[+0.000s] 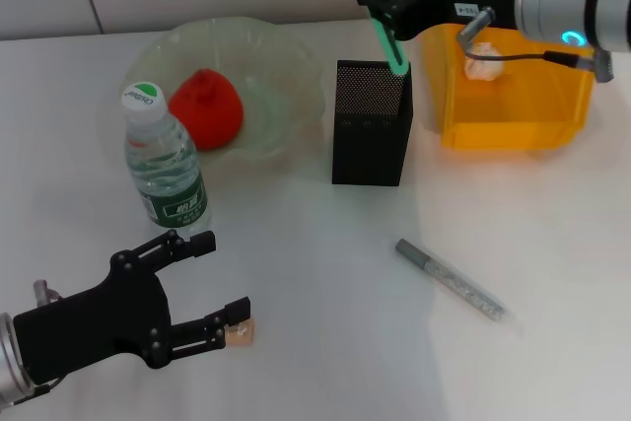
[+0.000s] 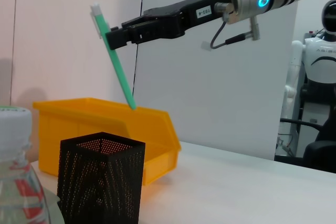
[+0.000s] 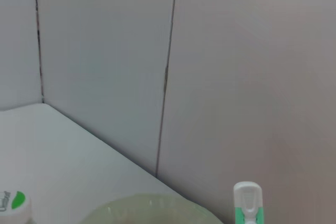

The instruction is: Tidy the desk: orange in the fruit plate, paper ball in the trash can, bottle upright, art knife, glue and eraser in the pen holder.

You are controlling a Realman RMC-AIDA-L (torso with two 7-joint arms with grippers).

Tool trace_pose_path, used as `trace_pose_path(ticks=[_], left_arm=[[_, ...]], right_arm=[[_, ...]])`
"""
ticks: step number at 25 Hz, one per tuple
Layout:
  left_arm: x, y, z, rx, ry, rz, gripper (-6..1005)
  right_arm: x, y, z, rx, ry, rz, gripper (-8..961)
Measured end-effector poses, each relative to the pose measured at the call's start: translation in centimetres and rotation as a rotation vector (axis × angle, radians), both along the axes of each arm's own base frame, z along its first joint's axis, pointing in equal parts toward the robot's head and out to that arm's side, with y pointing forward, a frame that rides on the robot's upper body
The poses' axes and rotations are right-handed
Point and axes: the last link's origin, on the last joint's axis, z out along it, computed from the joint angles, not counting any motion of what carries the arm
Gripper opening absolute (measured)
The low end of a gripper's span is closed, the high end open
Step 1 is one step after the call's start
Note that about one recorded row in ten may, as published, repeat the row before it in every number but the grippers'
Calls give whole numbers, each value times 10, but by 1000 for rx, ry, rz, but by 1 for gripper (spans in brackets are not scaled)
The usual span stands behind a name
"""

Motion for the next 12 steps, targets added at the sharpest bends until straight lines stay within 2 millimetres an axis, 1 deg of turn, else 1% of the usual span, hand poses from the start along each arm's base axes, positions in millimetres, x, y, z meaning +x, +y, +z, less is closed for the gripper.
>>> trace_pose_path(ticks=[1, 2, 4, 6, 12], left_arm=[[0, 0, 0, 1, 0, 1, 862], [0, 0, 0, 1, 0, 1, 862], [0, 0, 0, 2, 0, 1, 862], [0, -1, 0, 0, 0, 0, 861], [0, -2, -1, -5, 0, 1, 862]], right_arm=[[3, 3, -7, -16, 17, 3, 205], [3, 3, -7, -16, 17, 3, 206], [6, 6, -13, -31, 22, 3, 209], [14, 12, -22, -37, 16, -11, 212], [22, 18, -29, -37, 10, -24, 222]])
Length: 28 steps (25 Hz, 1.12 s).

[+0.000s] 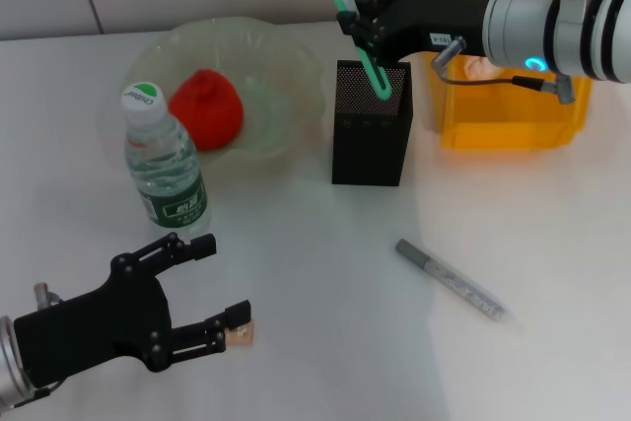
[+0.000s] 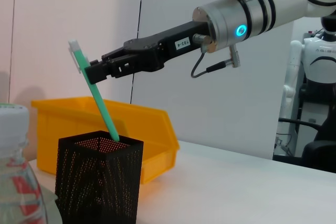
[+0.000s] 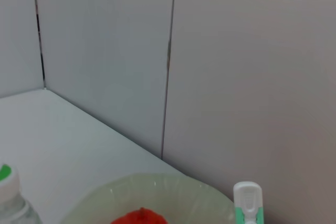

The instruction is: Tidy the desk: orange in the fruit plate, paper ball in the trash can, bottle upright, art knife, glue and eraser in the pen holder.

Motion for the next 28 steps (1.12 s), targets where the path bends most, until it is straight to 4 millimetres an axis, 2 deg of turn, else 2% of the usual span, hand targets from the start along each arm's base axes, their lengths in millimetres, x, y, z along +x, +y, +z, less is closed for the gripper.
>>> trace_pose_path(ticks=[9, 14, 17, 22, 23, 24, 25, 28], left_arm=[[0, -1, 0, -1, -2, 2, 862], [0, 0, 1, 3, -1, 1, 862], [-1, 0, 2, 4, 0, 2, 862], [0, 0, 2, 6, -2, -1, 862], [0, 0, 3, 6, -4, -4, 862], [0, 0, 3, 5, -7, -6, 862], [0, 0, 3, 5, -7, -6, 862], [2, 0, 4, 8, -15, -13, 862]], right_arm=[[10, -7, -19, -33, -42, 8, 236], [17, -11, -17, -29, -31, -16, 244], [18, -12, -14, -23, -24, -22, 318], [15, -23, -1, -4, 17, -22, 442], [13, -25, 5, -5, 30, -25, 467], [8, -33, 21, -21, 54, -37, 472], [8, -33, 21, -21, 54, -37, 477], [6, -50, 40, -99, 46, -47, 492]])
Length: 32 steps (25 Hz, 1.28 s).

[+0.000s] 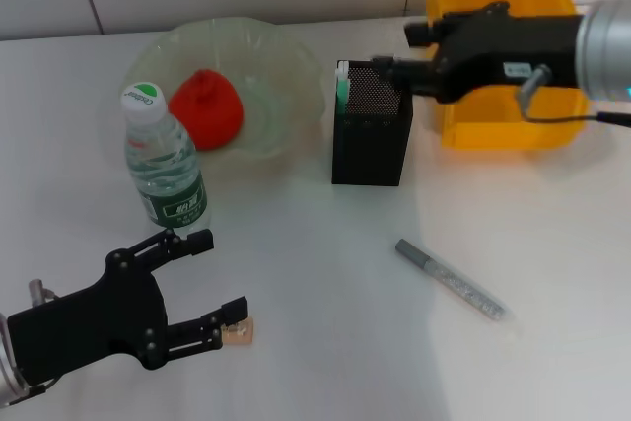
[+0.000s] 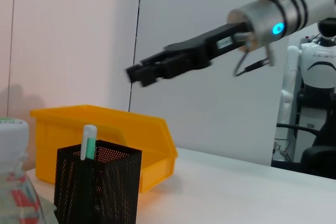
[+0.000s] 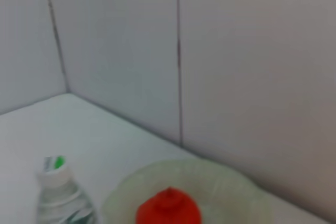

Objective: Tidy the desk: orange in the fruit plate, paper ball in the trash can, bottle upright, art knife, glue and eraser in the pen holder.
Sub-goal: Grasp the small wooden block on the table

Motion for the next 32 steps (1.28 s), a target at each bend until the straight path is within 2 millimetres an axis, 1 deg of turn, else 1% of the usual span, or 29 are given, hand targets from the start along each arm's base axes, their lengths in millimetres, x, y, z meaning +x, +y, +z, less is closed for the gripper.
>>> trace_pose_path(ticks=[1, 2, 5, 6, 7, 9, 12, 15, 16, 17, 20, 21, 22, 23, 26, 28, 31, 32], left_arm=[[0, 0, 0, 1, -1, -1, 862], [0, 0, 0, 1, -1, -1, 861], [0, 0, 0, 0, -1, -4, 861], [1, 1, 0, -1, -1, -6, 861], [1, 1, 0, -2, -2, -8, 861], [3, 2, 0, -4, -2, -13, 861], [5, 4, 1, -3, -2, -25, 861], [8, 5, 2, -10, -7, -38, 861], [9, 6, 2, -17, -10, -41, 861], [9, 6, 2, -17, -10, -41, 861], [14, 10, 2, -90, -3, -22, 861], [14, 10, 2, -90, -3, -22, 861], [14, 10, 2, -90, -3, -22, 861], [17, 13, 5, -172, 90, -30, 861], [19, 18, 9, -199, 168, -41, 861], [24, 22, 15, -220, 229, -62, 861], [35, 27, 20, -249, 354, -96, 861], [38, 28, 20, -250, 411, -101, 861]], right_arm=[[1, -13, 6, -57, -20, 2, 504], [1, -13, 6, -57, -20, 2, 517], [7, -33, 10, -136, -23, 18, 554], [12, -47, 13, -166, 23, 69, 566], [12, -47, 13, -166, 23, 69, 599], [18, -60, 16, -174, 95, 155, 663], [40, -73, 18, -138, 226, 271, 761], [71, -82, 9, -79, 321, 357, 788], [93, -89, -2, -44, 345, 398, 797], [93, -89, -2, -44, 345, 398, 797], [119, -99, -14, -21, 363, 399, 797], [131, -106, -16, -15, 377, 375, 797], [131, -106, -16, -15, 377, 375, 797], [139, -110, -15, -7, 385, 360, 797], [159, -120, -9, 20, 387, 318, 797], [170, -124, -7, 18, 375, 277, 796], [180, -127, -7, 3, 364, 232, 796], [180, -127, -7, 3, 364, 232, 796]])
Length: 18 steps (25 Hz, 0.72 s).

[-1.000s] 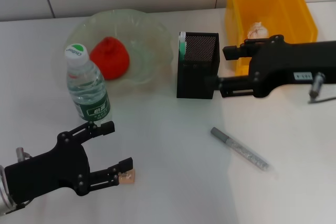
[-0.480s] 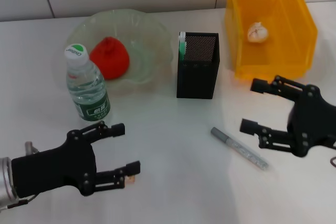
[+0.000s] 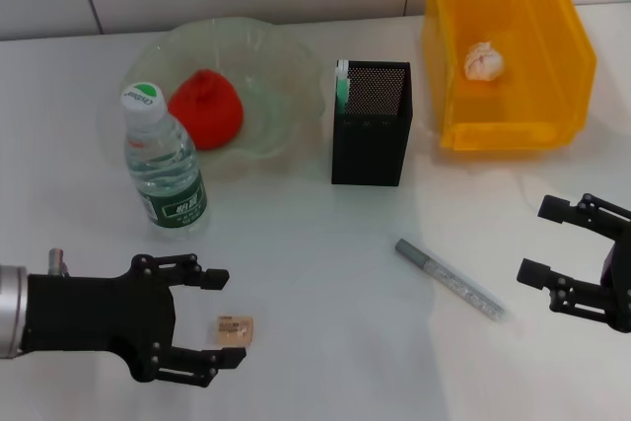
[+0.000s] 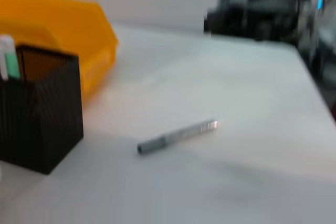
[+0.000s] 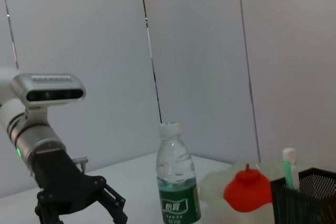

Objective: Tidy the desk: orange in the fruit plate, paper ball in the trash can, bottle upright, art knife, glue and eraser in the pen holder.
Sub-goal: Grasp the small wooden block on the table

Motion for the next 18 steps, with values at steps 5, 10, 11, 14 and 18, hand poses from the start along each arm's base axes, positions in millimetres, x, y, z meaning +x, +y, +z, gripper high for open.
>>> trace_pose_path(ticks=[5, 10, 11, 14, 18], left_arm=[[31, 4, 0, 2, 171, -98, 861], [57, 16, -5, 26, 367, -137, 861], [62, 18, -8, 21, 384, -143, 861], [75, 21, -16, -9, 426, -166, 862], [79, 22, -26, -27, 510, -195, 860]], right_arm=[[1, -2, -5, -22, -5, -8, 796], [2, 0, -8, -36, -11, -15, 796], [2, 1, -9, -36, -11, -15, 795], [1, 2, -9, -37, -11, -14, 792], [2, 0, -11, -41, -2, -21, 791]])
